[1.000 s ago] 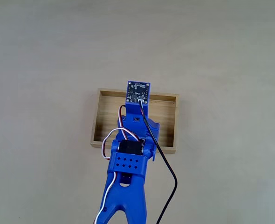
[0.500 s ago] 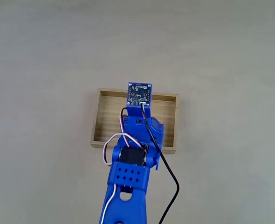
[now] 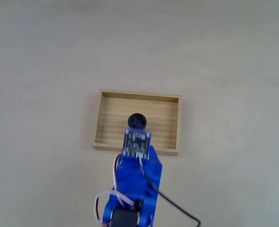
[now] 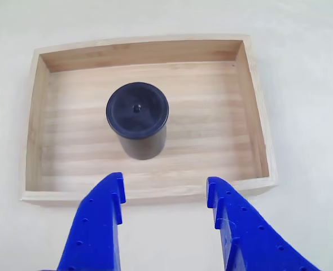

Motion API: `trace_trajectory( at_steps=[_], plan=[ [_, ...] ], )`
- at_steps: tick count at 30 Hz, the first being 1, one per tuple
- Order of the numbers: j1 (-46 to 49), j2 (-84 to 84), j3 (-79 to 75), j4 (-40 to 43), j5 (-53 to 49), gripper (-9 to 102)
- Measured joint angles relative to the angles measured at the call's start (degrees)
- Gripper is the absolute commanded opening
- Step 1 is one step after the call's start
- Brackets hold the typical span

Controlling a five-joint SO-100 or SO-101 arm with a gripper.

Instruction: Place the black cylinder in the wooden box then return to rest.

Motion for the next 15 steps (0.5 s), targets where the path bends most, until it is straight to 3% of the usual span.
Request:
trace_trajectory(
  at_steps=[2,15],
  plan=[
    [-0.1,-6.2,4.0,1.0,-0.8,0],
    [-0.4,-28.2,16.9,14.2,-6.7,-1]
  ],
)
